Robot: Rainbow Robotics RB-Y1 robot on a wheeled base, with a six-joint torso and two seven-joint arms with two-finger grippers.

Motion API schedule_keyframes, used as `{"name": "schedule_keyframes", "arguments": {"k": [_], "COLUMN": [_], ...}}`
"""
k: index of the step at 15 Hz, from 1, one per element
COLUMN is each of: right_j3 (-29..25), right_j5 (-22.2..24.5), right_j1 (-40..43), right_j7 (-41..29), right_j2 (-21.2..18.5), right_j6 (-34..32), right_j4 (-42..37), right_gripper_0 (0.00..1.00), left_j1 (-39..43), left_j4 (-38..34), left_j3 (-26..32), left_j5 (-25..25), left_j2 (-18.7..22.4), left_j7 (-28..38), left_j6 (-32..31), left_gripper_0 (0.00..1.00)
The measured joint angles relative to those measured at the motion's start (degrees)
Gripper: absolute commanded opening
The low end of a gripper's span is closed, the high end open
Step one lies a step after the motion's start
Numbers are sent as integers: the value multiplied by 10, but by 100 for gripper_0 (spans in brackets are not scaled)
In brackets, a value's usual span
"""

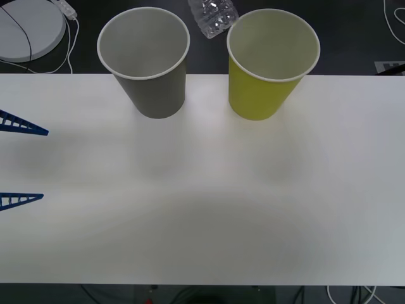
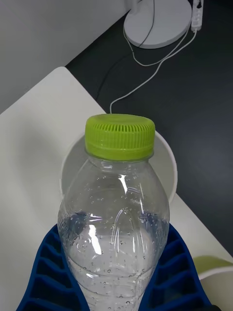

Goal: Put the can into the green bin and the plastic bottle into the gray bin

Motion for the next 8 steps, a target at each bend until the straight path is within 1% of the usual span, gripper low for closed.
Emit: {"name": "schedule_keyframes", "arguments": {"k": [4,8], "right_j3": [15,18], "right_j5": [15,32], "right_j1": [-28,-43], "right_j7": [0,0], "right_j2": [67,113], "right_j6": [3,5], "right_j4": [93,151], "right_gripper_0": [0,0], "left_j1": [0,0], "left_j4": [0,0], "left_j3": [0,0], "left_j5": [0,0], "left_j2": [0,0], "left_j7": [0,0], "left_j6": [0,0], "left_gripper_0": [100,100]}}
